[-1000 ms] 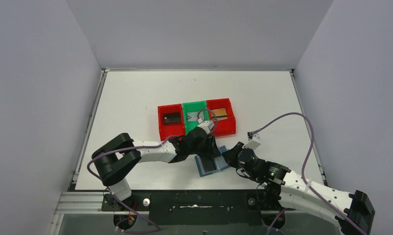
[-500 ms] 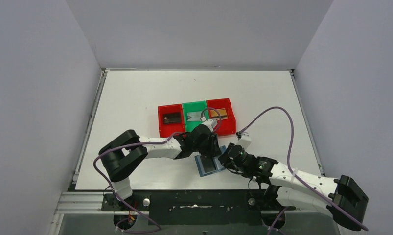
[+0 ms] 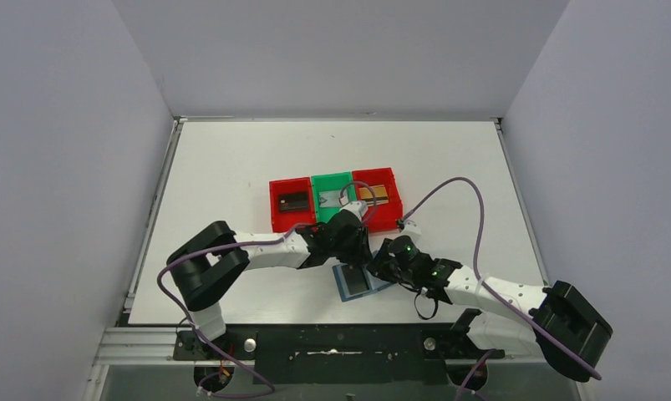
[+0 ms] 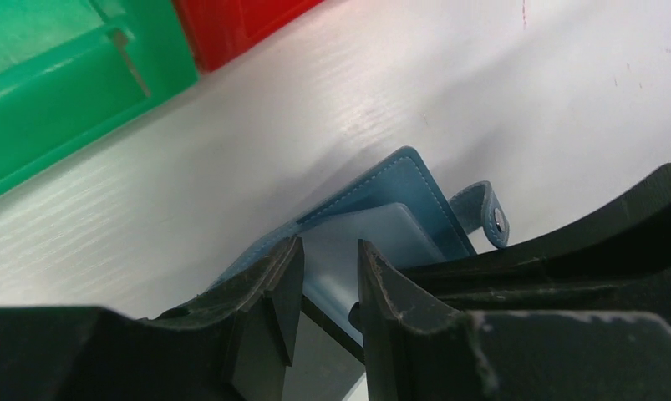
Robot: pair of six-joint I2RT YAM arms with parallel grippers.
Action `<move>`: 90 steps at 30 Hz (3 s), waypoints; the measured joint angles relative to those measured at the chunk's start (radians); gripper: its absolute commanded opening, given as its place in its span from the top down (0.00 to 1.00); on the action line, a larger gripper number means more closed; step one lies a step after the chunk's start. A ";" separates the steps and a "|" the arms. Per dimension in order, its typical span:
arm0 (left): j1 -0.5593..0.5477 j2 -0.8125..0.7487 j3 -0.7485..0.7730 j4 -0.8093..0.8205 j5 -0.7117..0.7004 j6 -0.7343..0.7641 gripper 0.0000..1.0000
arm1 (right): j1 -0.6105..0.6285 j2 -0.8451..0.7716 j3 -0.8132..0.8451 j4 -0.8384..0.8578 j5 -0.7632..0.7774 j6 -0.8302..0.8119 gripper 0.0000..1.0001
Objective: Take the credit cards out of the card holder
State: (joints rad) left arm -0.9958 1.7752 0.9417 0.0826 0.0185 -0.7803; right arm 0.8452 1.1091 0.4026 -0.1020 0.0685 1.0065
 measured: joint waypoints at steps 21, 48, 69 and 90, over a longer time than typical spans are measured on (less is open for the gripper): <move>-0.019 -0.467 -0.233 -0.119 -0.136 -0.084 0.53 | -0.093 -0.017 -0.205 0.327 -0.182 0.023 0.72; -0.057 -0.276 -0.273 -0.075 -0.127 -0.151 0.71 | -0.091 0.090 -0.264 0.558 -0.293 0.101 0.82; -0.064 -0.218 -0.209 -0.157 -0.234 -0.128 0.84 | -0.091 0.077 -0.275 0.578 -0.282 0.144 1.00; -0.071 -0.203 -0.192 -0.168 -0.258 -0.114 0.87 | -0.094 0.031 -0.302 0.528 -0.237 0.197 0.74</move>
State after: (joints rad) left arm -1.0672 1.5726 0.7494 -0.0856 -0.2398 -0.8948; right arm 0.7513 1.1400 0.1009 0.4263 -0.1688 1.2034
